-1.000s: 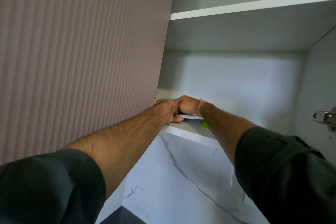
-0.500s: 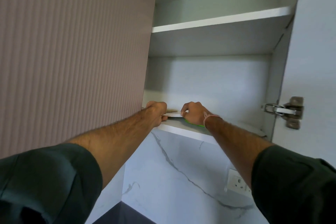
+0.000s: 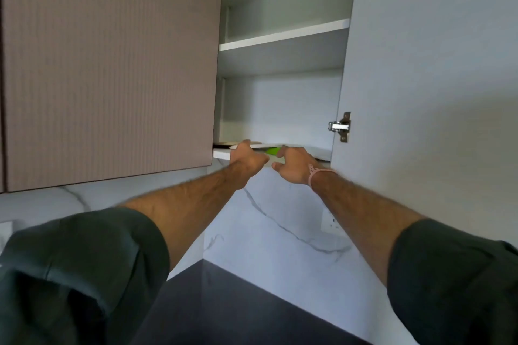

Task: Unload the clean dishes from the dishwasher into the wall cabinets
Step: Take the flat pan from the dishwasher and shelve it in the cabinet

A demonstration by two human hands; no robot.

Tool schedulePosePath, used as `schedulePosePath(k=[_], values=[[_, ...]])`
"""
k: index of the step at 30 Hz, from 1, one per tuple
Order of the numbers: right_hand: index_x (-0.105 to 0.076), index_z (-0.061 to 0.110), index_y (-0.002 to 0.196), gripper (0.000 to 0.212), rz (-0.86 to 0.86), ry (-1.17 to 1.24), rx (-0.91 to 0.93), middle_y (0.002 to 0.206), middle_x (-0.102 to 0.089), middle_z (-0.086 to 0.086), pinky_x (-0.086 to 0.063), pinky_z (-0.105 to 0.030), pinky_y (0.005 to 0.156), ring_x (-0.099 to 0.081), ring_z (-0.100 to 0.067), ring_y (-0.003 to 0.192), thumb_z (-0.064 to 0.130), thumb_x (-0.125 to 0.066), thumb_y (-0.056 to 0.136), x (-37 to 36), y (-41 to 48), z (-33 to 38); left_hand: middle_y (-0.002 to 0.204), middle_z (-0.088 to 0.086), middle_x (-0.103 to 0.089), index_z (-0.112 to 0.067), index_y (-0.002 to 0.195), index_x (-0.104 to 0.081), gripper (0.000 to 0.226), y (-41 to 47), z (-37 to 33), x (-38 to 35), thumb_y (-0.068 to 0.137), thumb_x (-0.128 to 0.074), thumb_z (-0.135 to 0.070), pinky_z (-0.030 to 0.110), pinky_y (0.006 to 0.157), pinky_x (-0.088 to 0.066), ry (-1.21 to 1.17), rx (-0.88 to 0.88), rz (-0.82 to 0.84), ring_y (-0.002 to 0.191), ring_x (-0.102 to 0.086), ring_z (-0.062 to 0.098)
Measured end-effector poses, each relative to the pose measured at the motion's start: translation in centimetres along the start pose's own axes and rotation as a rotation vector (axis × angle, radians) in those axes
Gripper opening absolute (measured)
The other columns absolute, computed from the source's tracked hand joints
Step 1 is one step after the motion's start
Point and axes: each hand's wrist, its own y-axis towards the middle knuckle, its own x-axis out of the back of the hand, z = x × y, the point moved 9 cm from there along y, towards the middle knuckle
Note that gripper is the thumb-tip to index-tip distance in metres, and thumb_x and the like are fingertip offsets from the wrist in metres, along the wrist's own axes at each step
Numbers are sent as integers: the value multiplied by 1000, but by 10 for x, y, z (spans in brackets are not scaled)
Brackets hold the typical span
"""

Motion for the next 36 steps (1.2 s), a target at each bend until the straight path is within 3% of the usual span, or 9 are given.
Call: schedulePosePath(k=[2,4,6,8,13,23,27,36], values=[[-48,12,138,49,-2,14,5,134,-56,-11,-44,-31,98,-55,-27,121,34,-56,95,8,-24,6,130,9,-51,-16,146,-39,62,-27,-7,3,91,-66,-21,23,78,-41,43,-27,5,96,-49,20],[-45,12,141,51,-1,15,9,135,-56,-11,-42,-30,97,-53,-27,123,32,-56,95,16,-47,11,143,9,-45,-18,150,-34,68,-51,-14,6,90,-67,-23,25,83,-44,94,-54,12,113,-52,23],[-42,12,142,54,8,18,-1,137,-54,-10,-42,-30,97,-52,-28,124,31,-57,94,23,-69,16,149,8,-41,-18,153,-29,74,-72,-18,9,90,-67,-24,29,93,-46,151,-72,37,130,-47,25],[-41,12,143,57,17,19,-20,140,-51,-10,-43,-32,101,-50,-28,126,32,-58,92,29,-92,17,152,7,-39,-18,154,-27,75,-93,-20,10,90,-67,-25,29,94,-43,196,-86,71,134,-43,26],[-41,11,141,56,45,19,-68,133,-56,-13,-44,-33,97,-53,-29,121,31,-59,92,41,-155,20,153,8,-37,-18,154,-28,76,-146,-18,10,91,-67,-27,29,88,-43,301,-107,184,132,-45,28],[-40,12,142,54,130,16,-266,140,-50,-12,-43,-34,99,-52,-29,122,25,-59,93,28,-316,8,152,7,-41,-17,150,-36,70,-288,32,-35,90,-70,-26,39,107,-41,353,-159,462,135,-44,29],[-40,12,142,54,192,8,-375,143,-48,-11,-42,-37,105,-50,-30,126,24,-60,92,14,-395,-10,153,6,-40,-21,149,-36,71,-349,54,-65,88,-72,-28,44,109,-41,377,-162,560,136,-44,31],[-42,13,139,53,276,-15,-622,139,-50,-11,-46,-40,99,-54,-29,118,31,-58,92,12,-583,-90,147,6,-46,-20,145,-41,66,-486,65,-154,87,-72,-24,46,108,-43,314,-213,819,132,-47,26]])
